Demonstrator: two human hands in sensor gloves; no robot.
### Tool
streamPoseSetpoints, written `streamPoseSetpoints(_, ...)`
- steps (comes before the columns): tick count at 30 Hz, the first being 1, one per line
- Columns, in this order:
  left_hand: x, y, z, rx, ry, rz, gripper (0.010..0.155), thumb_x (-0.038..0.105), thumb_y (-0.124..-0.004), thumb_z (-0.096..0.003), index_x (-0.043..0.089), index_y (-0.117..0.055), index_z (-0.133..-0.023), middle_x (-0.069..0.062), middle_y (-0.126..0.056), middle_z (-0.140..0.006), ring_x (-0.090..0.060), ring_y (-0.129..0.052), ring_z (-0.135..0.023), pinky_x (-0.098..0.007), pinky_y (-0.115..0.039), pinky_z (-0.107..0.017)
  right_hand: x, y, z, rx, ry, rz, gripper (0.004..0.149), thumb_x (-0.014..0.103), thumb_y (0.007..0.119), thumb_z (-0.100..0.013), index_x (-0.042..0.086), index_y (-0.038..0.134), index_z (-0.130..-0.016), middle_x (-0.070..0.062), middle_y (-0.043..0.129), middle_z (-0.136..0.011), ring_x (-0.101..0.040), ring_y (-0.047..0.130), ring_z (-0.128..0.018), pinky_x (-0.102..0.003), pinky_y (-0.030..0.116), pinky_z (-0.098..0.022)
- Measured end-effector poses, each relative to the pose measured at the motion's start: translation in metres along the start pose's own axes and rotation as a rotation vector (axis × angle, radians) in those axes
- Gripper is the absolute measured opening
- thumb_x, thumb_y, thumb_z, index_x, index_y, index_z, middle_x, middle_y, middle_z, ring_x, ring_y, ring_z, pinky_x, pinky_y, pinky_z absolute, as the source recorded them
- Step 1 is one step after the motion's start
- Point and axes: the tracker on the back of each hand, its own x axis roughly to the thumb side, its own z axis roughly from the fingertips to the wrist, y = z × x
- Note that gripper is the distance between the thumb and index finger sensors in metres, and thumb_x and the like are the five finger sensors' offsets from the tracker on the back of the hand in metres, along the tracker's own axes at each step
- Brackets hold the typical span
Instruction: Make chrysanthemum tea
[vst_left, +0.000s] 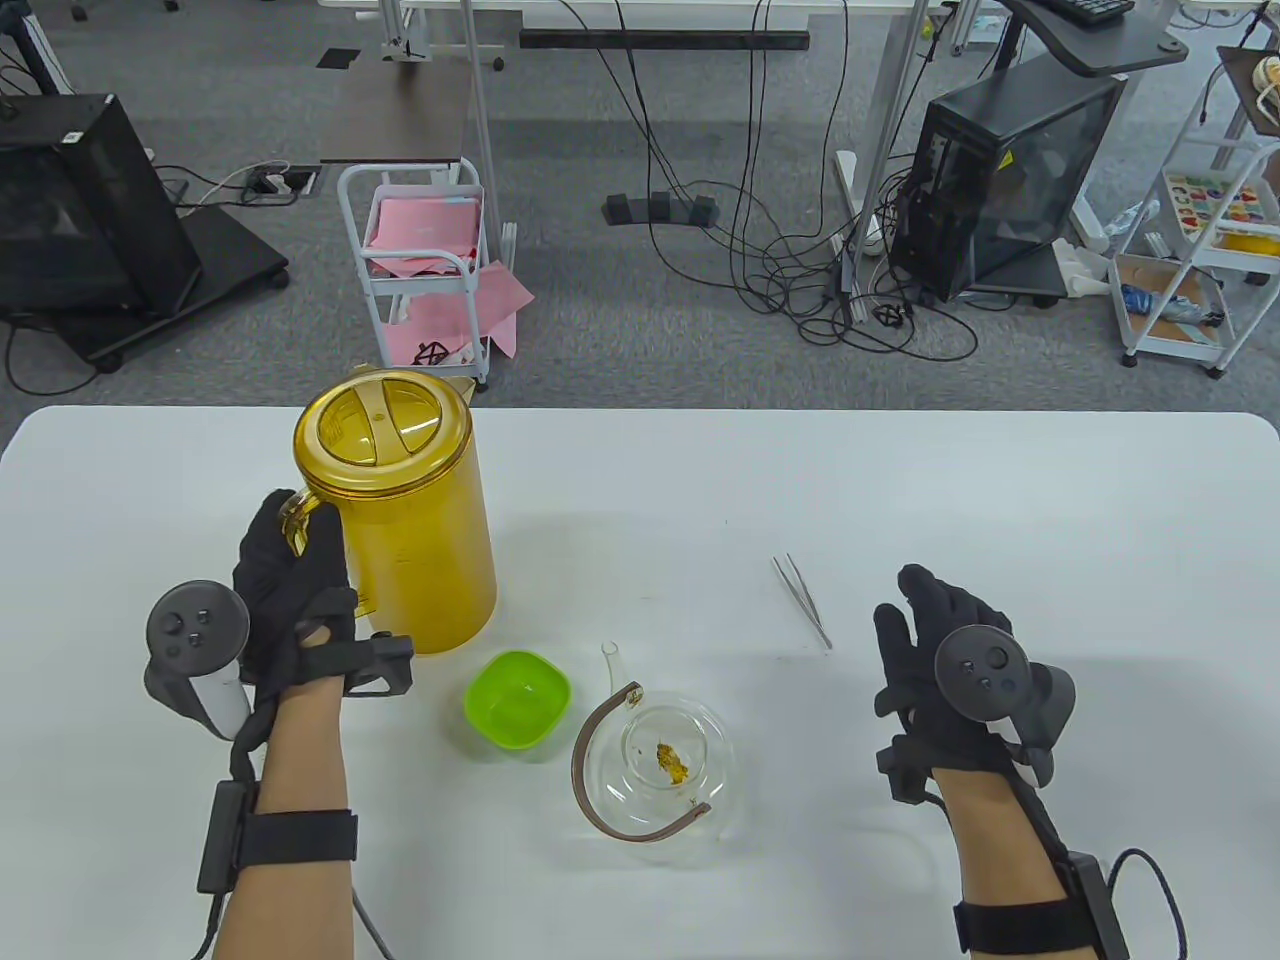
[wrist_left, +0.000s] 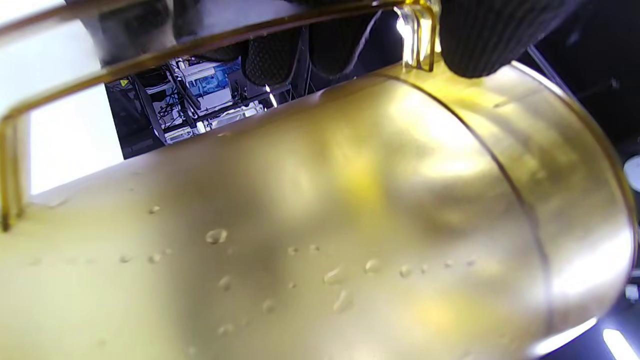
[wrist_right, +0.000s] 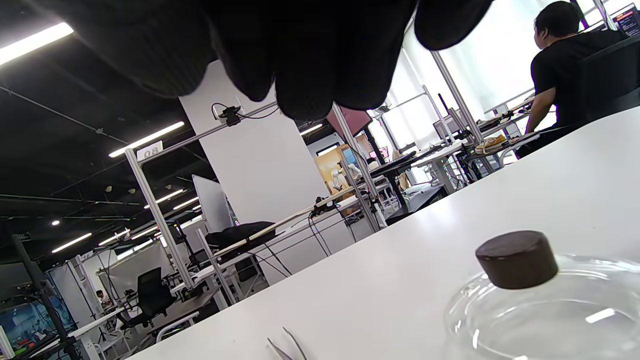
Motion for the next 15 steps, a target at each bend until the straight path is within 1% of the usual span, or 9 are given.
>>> streamPoseSetpoints(3,-0.004,-0.006,0.001,0.010,0.006,0.032,0.071,0.070,-0.077,-0.0527,0.022,-0.068,-0.104,-0.015,-0.075,-0.103,-0.048,-0.064,-0.098,-0.071,-0.033,-0.074,0.001,0.001,0.000,0.004,-0.002,0.004,0.058,0.050,0.074,-0.056,0.023,0.067,-0.107,-0.007,0.074,-0.103,-0.039,0.074,-0.099,-0.068,0.049,-0.072)
streamPoseSetpoints(4,-0.005,-0.008,0.001,0.013,0.004,0.040,0.074,0.073,-0.077,-0.0514,0.022,-0.068,-0.104,-0.015,-0.076,-0.103,-0.048,-0.065,-0.097,-0.072,-0.033,-0.074,0.001,0.001,0.000,0.006,-0.001,0.004,0.058,0.050,0.074,-0.056,0.023,0.067,-0.107,-0.007,0.073,-0.103,-0.039,0.074,-0.099,-0.068,0.049,-0.072)
streamPoseSetpoints(5,-0.006,-0.009,0.001,0.018,0.003,0.057,0.081,0.081,-0.071,-0.0483,0.020,-0.068,-0.102,-0.014,-0.079,-0.098,-0.047,-0.068,-0.094,-0.071,-0.036,-0.073,0.000,0.002,0.000,0.008,0.001,0.004,0.058,0.050,0.074,-0.056,0.023,0.067,-0.107,-0.007,0.073,-0.103,-0.039,0.074,-0.099,-0.068,0.049,-0.072)
streamPoseSetpoints(6,-0.006,-0.008,0.003,0.056,0.016,0.106,0.079,0.082,-0.068,-0.0477,0.020,-0.075,-0.096,-0.012,-0.085,-0.089,-0.045,-0.074,-0.088,-0.070,-0.042,-0.072,0.000,0.001,0.000,0.009,0.002,0.003,0.058,0.050,0.074,-0.056,0.023,0.067,-0.107,-0.007,0.073,-0.103,-0.039,0.074,-0.099,-0.068,0.049,-0.072)
streamPoseSetpoints(7,-0.006,-0.008,0.004,0.079,0.027,0.153,0.075,0.081,-0.067,-0.0480,0.020,-0.081,-0.088,-0.011,-0.089,-0.082,-0.044,-0.078,-0.082,-0.070,-0.046,-0.071,0.000,0.001,0.000,0.008,0.004,0.001,0.058,0.050,0.074,-0.056,0.023,0.067,-0.107,-0.007,0.073,-0.103,-0.039,0.074,-0.099,-0.068,0.049,-0.072)
streamPoseSetpoints(8,-0.005,-0.009,0.003,0.058,0.057,0.204,0.071,0.079,-0.070,-0.0485,0.019,-0.084,-0.084,-0.012,-0.090,-0.079,-0.044,-0.079,-0.080,-0.070,-0.046,-0.070,0.000,0.000,-0.001,0.007,0.007,-0.002,0.058,0.050,0.074,-0.056,0.023,0.067,-0.107,-0.007,0.073,-0.103,-0.039,0.074,-0.099,-0.068,0.049,-0.072)
streamPoseSetpoints(11,-0.004,-0.010,0.004,0.008,0.080,0.266,0.062,0.073,-0.073,-0.0526,0.020,-0.085,-0.082,-0.011,-0.090,-0.077,-0.044,-0.078,-0.078,-0.070,-0.046,-0.071,-0.001,0.000,-0.001,0.005,0.013,-0.003,0.058,0.050,0.074,-0.056,0.023,0.067,-0.107,-0.007,0.073,-0.103,-0.039,0.073,-0.099,-0.068,0.049,-0.072)
streamPoseSetpoints(12,-0.005,-0.011,0.004,-0.010,0.078,0.302,0.060,0.071,-0.073,-0.0538,0.020,-0.084,-0.082,-0.011,-0.088,-0.077,-0.045,-0.076,-0.078,-0.070,-0.044,-0.071,-0.001,-0.001,-0.001,0.007,0.016,-0.006,0.058,0.050,0.074,-0.056,0.023,0.067,-0.107,-0.007,0.073,-0.103,-0.039,0.073,-0.099,-0.068,0.049,-0.072)
streamPoseSetpoints(15,-0.006,-0.013,0.005,-0.018,0.082,0.422,0.055,0.065,-0.075,-0.0552,0.018,-0.081,-0.084,-0.013,-0.085,-0.076,-0.046,-0.071,-0.076,-0.071,-0.039,-0.072,0.000,-0.001,0.000,0.007,0.016,-0.007,0.058,0.050,0.074,-0.056,0.023,0.067,-0.107,-0.007,0.073,-0.103,-0.039,0.074,-0.099,-0.068,0.049,-0.072)
